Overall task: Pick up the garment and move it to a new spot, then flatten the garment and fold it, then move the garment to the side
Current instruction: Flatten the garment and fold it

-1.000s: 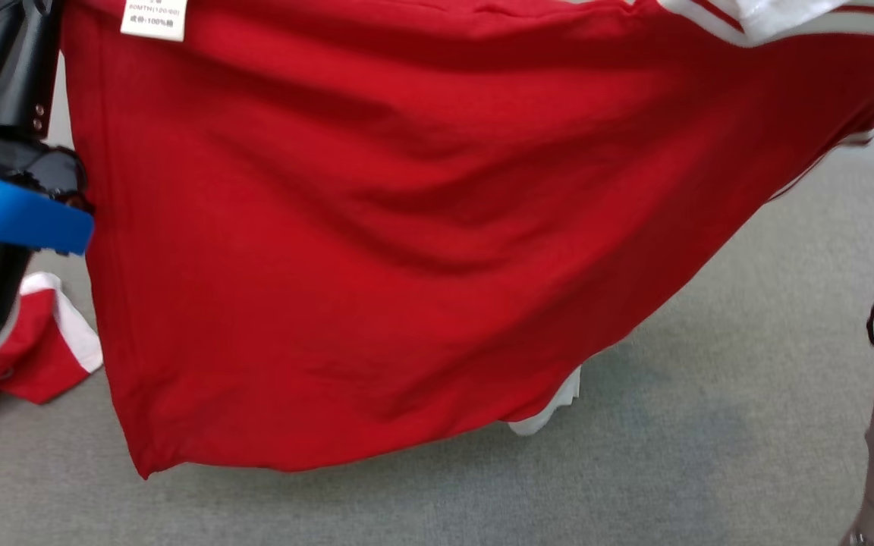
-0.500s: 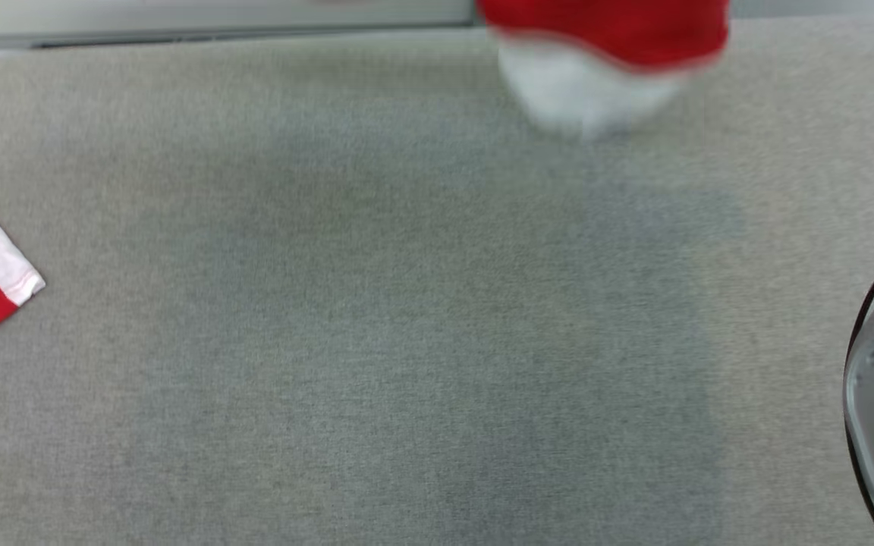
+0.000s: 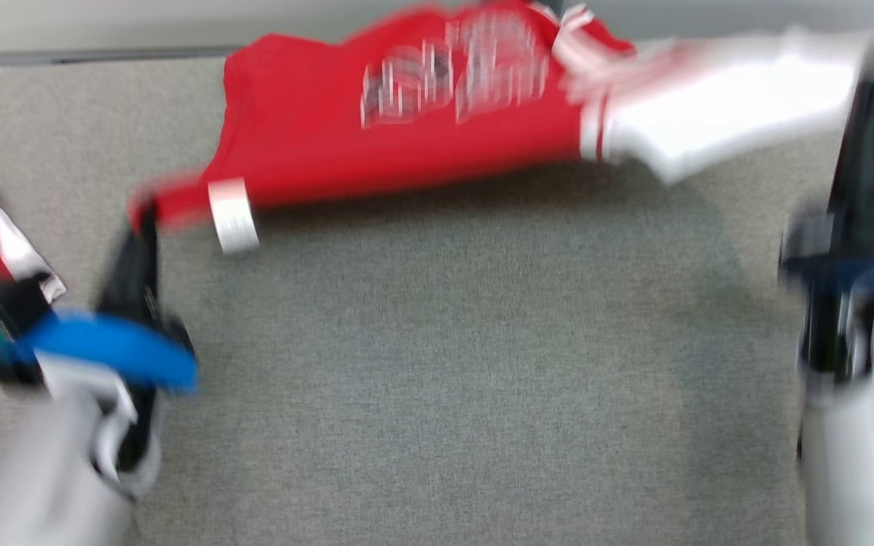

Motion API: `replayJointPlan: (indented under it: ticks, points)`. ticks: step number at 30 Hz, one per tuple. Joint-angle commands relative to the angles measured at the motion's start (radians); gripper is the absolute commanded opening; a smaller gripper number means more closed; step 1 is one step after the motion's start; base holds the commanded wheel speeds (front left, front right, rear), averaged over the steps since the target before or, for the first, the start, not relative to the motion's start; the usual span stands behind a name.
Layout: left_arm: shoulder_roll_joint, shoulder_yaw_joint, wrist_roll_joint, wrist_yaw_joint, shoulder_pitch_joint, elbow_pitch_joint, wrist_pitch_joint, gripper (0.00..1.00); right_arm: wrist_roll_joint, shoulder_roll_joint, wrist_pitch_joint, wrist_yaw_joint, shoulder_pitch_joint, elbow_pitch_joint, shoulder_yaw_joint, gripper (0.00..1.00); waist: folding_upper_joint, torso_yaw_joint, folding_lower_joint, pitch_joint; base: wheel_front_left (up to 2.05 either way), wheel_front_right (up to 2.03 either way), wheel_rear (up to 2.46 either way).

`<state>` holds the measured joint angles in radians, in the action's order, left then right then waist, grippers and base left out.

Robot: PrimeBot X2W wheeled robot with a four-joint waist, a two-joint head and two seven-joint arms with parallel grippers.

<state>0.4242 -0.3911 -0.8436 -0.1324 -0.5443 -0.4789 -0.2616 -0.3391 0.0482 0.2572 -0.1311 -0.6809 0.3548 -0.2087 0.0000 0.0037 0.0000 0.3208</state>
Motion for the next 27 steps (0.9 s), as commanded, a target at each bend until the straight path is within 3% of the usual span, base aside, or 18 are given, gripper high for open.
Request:
replayJointPlan:
  ticks: [1,5,10,20,27]
  points:
    - [-0.023,0.025,-0.007,0.003,0.081,-0.012,-0.005,0.0,-0.056,0.008,0.009,0.001,0.136,-0.01,-0.015,0.0,0.0,-0.011,0.0,-0.03,0.0,0.0,0.0]
    - [-0.084,0.03,0.021,0.003,0.267,-0.03,-0.005,0.0,-0.15,0.008,0.01,0.001,0.433,-0.031,-0.018,0.0,0.0,-0.018,0.0,-0.082,0.0,0.0,0.0]
    - [-0.149,0.079,0.069,0.003,0.437,-0.025,-0.005,0.0,-0.218,0.008,0.01,0.001,0.655,-0.045,0.001,0.0,0.0,-0.034,0.0,-0.159,0.0,0.0,0.0]
    - [-0.202,0.078,0.208,0.003,0.657,0.031,-0.005,0.0,-0.261,0.007,0.009,0.001,0.86,-0.044,-0.023,0.0,0.0,-0.03,0.0,-0.304,0.0,0.0,0.0]
    - [-0.221,0.077,0.271,0.003,0.727,0.114,-0.005,0.0,-0.295,0.007,0.009,0.001,0.919,-0.094,-0.05,0.0,0.0,-0.012,0.0,-0.325,0.0,0.0,0.0]
